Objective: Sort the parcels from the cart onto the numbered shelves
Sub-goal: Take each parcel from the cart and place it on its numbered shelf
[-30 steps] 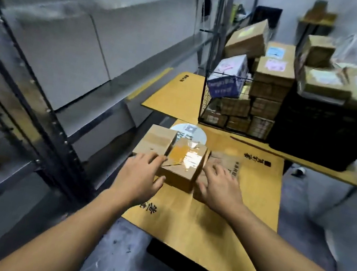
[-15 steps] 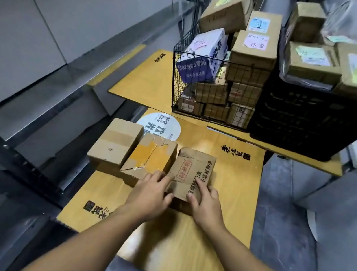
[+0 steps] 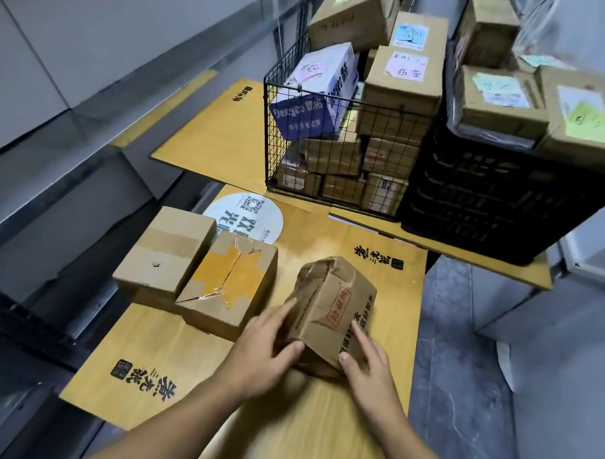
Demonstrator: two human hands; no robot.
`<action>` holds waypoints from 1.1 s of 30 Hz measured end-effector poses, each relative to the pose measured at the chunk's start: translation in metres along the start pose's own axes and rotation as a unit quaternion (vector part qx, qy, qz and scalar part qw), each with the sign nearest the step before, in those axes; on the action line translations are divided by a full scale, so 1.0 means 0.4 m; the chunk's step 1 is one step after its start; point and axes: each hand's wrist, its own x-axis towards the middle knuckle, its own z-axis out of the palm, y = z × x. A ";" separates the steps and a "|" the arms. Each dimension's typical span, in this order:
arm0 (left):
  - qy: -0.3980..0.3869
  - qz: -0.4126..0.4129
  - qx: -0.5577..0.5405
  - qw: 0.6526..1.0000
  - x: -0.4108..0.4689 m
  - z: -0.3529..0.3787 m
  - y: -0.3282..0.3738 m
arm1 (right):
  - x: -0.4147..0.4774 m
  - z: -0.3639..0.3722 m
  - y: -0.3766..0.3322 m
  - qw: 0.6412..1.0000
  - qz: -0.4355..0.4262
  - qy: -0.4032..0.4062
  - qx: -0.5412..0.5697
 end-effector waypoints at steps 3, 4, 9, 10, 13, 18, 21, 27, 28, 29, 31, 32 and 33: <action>0.008 -0.019 -0.009 1.000 0.003 -0.001 -0.010 | 0.000 -0.022 0.014 0.999 0.018 0.015 -0.036; -0.003 -0.023 -0.004 1.000 0.006 0.001 -0.013 | 0.002 -0.029 0.016 0.998 0.027 0.027 -0.054; -0.036 -0.023 0.011 0.999 0.022 0.039 -0.005 | 0.012 -0.053 -0.017 0.991 0.042 0.100 -0.076; -0.050 -0.023 0.013 0.998 0.023 0.048 -0.002 | 0.010 -0.055 -0.026 0.991 0.023 0.115 -0.063; -0.097 -0.018 0.020 0.995 0.021 0.076 0.002 | 0.002 -0.060 -0.041 0.991 -0.015 0.128 -0.038; -0.093 -0.019 0.006 0.996 0.007 0.091 -0.005 | 0.004 -0.062 -0.015 0.995 -0.006 0.101 -0.022; -0.081 -0.015 -0.012 0.997 0.003 0.079 -0.006 | 0.003 -0.058 0.002 0.994 -0.018 0.066 0.080; -0.029 0.000 -0.044 0.999 -0.007 0.047 -0.003 | -0.011 -0.043 0.045 0.951 0.041 -0.016 0.305; -0.022 0.000 -0.031 0.999 -0.006 0.045 -0.004 | -0.013 -0.050 0.048 0.952 0.040 -0.021 0.302; -0.019 -0.002 -0.014 1.000 -0.005 0.044 -0.006 | -0.015 -0.059 0.047 0.956 0.035 -0.023 0.290; -0.025 -0.013 0.011 1.000 -0.002 0.047 -0.009 | -0.017 -0.085 0.048 0.975 0.024 -0.016 0.222; -0.030 -0.020 0.015 0.999 0.000 0.050 -0.009 | -0.016 -0.101 0.051 0.986 0.024 -0.008 0.166; -0.035 -0.024 0.016 0.999 0.003 0.055 -0.009 | -0.012 -0.116 0.057 0.995 0.029 -0.001 0.100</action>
